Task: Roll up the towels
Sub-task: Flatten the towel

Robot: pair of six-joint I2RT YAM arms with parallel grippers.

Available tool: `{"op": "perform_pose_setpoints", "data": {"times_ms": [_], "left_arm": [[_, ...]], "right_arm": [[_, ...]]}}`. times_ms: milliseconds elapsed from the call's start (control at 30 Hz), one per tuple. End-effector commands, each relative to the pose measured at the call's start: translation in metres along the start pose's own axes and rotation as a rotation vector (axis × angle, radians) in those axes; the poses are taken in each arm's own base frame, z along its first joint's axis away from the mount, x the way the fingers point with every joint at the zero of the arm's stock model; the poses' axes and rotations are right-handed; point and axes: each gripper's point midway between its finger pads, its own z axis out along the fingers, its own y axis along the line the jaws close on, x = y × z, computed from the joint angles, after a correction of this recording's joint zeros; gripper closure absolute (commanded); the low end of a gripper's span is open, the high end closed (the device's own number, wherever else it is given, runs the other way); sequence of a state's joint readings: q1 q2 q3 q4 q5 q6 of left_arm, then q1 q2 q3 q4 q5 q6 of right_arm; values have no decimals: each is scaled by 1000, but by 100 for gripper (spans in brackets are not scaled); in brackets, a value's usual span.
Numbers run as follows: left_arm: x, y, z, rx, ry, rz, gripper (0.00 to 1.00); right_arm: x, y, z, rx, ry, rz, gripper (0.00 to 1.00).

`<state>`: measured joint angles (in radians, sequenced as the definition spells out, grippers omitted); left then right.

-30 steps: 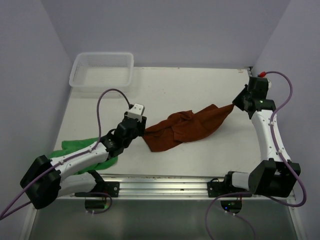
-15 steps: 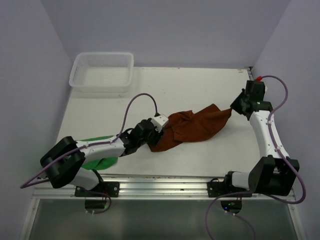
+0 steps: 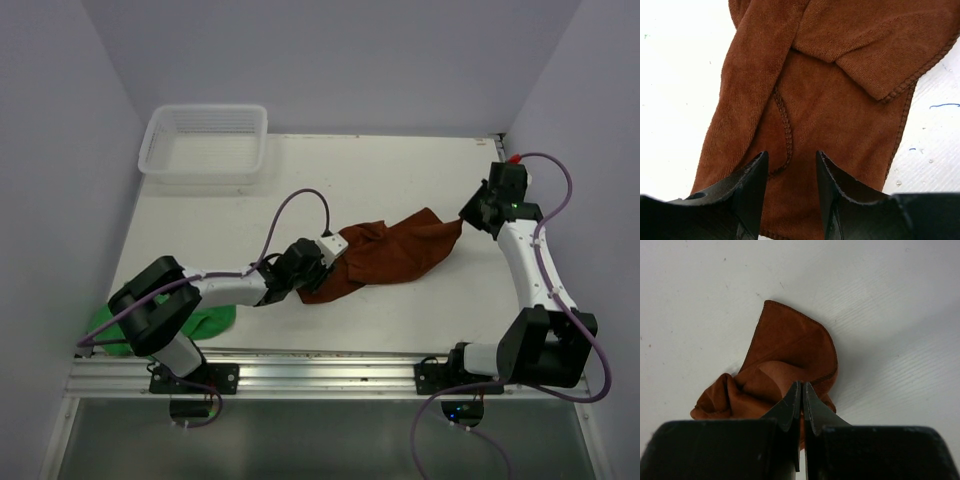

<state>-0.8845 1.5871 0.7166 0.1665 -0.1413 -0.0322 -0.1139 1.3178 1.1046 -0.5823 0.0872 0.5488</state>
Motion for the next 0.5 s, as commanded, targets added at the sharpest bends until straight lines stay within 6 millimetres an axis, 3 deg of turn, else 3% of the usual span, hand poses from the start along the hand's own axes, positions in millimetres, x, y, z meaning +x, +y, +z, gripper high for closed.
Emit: {"op": "perform_pose_setpoints", "data": {"times_ms": [0,200,267,367,400,467], "left_arm": [[-21,6,4,-31,-45,22,53],[-9,22,4,-122,-12,25,52],[-7,26,5,-135,-4,19,57],[-6,28,6,-140,-4,13,74],[-7,28,6,-142,-10,9,90],[-14,28,2,-139,-35,-7,100]], "right_arm": [[-8,3,2,-18,-29,-6,100],[-9,3,2,-21,-34,-5,100],[-7,3,3,-22,-30,-5,100],[-8,4,2,-26,-33,-5,100],[-8,3,2,-26,-35,-5,100],[-8,3,1,-23,-33,-8,100]]}}
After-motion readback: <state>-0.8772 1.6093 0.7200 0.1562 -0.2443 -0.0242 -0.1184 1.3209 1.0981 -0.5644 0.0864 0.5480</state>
